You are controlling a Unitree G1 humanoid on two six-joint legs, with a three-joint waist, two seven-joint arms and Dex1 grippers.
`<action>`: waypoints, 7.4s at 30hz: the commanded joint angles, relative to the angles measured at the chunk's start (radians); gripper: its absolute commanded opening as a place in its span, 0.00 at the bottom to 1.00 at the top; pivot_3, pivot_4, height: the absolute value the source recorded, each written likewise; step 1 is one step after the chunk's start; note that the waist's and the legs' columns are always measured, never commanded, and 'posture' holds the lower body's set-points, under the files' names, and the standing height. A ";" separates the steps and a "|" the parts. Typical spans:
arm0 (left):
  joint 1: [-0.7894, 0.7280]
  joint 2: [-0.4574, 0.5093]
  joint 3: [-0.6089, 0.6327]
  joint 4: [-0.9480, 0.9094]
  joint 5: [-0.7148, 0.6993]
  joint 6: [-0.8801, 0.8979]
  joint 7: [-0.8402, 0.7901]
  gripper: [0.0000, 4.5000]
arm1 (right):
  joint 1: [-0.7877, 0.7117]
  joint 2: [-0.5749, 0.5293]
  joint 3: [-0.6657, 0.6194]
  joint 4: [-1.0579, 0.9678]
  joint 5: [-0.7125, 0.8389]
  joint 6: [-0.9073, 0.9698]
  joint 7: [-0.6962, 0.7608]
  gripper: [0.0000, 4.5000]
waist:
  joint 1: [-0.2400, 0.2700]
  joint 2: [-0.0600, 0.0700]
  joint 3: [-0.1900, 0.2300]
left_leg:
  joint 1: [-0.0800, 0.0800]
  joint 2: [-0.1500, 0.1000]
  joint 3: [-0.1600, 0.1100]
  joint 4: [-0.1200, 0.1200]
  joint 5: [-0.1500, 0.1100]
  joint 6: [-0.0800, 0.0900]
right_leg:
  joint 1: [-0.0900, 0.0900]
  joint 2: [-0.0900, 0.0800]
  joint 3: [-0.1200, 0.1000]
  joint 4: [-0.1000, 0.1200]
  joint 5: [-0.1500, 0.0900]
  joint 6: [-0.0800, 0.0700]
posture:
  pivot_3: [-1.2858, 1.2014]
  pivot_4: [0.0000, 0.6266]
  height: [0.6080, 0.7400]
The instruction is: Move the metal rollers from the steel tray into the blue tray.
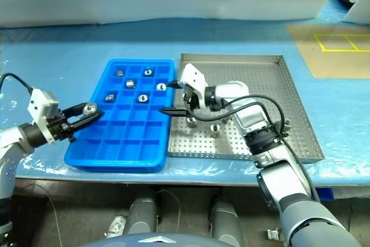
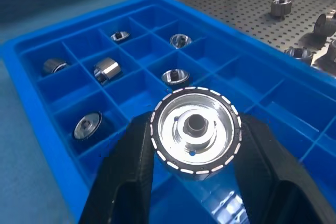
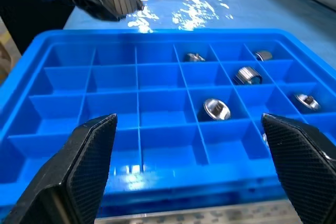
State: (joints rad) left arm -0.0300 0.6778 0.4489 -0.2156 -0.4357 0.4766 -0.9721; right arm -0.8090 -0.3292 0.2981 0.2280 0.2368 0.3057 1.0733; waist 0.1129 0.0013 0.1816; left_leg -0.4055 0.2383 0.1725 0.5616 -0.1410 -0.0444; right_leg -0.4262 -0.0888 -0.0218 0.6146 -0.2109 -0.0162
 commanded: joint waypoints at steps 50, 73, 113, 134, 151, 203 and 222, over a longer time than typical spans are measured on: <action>-0.919 -0.319 -0.628 1.084 0.262 -0.549 -0.390 0.99 | 0.359 -0.306 -0.288 -0.647 0.125 0.379 -0.184 1.00 | -0.091 -0.002 -0.002 | 0.003 -0.001 0.002 0.002 0.005 -0.006 | -0.001 0.004 0.009 0.005 0.000 0.000 | 0.33 0.24 1.00; -1.119 -0.325 -0.801 1.409 0.650 -0.795 -0.432 0.99 | 0.469 -0.339 -0.306 -0.757 0.137 0.435 -0.347 1.00 | -0.134 -0.002 -0.002 | 0.013 0.000 0.006 0.004 0.001 -0.001 | 0.004 0.008 0.018 0.005 0.001 0.000 | 0.30 0.24 1.00; -1.012 -0.409 -0.818 1.337 0.676 -0.718 -0.491 0.66 | 0.465 -0.327 -0.268 -0.719 0.099 0.386 -0.398 1.00 | -0.130 0.007 -0.013 | 0.026 -0.005 0.012 0.000 -0.004 0.006 | 0.019 0.005 0.024 -0.009 0.001 0.001 | 0.30 0.24 1.00; -1.056 -0.408 -0.901 1.356 0.785 -0.753 -0.437 0.66 | 0.471 -0.310 -0.256 -0.713 0.083 0.369 -0.412 1.00 | -0.170 0.002 -0.019 | 0.017 -0.014 0.010 -0.003 -0.008 0.013 | 0.013 -0.004 0.024 -0.012 -0.003 0.008 | 0.30 0.24 1.00; -1.087 -0.406 -0.859 1.384 0.735 -0.764 -0.384 0.39 | 0.458 -0.300 -0.248 -0.692 0.075 0.350 -0.411 1.00 | -0.181 0.001 -0.018 | 0.018 -0.015 0.010 -0.001 -0.008 0.013 | 0.014 -0.004 0.025 -0.011 -0.007 0.016 | 0.31 0.24 1.00; -0.219 -0.069 -0.246 0.269 0.150 -0.207 0.096 0.39 | 0.003 0.015 0.013 -0.016 -0.035 -0.046 0.080 1.00 | 0.013 -0.005 -0.013 | 0.001 -0.006 0.002 -0.008 0.002 -0.004 | -0.007 0.002 0.013 0.004 -0.002 0.003 | 0.57 0.24 1.00; -0.359 -0.129 -0.329 0.519 0.172 -0.358 0.076 0.75 | 0.067 -0.035 -0.008 -0.120 -0.030 0.014 -0.004 1.00 | 0.007 -0.005 -0.014 | 0.002 0.001 0.002 -0.002 0.004 -0.008 | -0.008 0.008 0.015 0.010 -0.002 -0.001 | 0.54 0.24 1.00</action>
State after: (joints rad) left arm -0.3720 0.5474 0.1187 0.3200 -0.2521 0.1231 -0.8909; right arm -0.7396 -0.3600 0.3210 0.1502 0.1959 0.3185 1.0738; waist 0.1198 -0.0038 0.1678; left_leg -0.4035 0.2389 0.1743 0.5602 -0.1371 -0.0520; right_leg -0.4345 -0.0805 -0.0069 0.6247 -0.2127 -0.0176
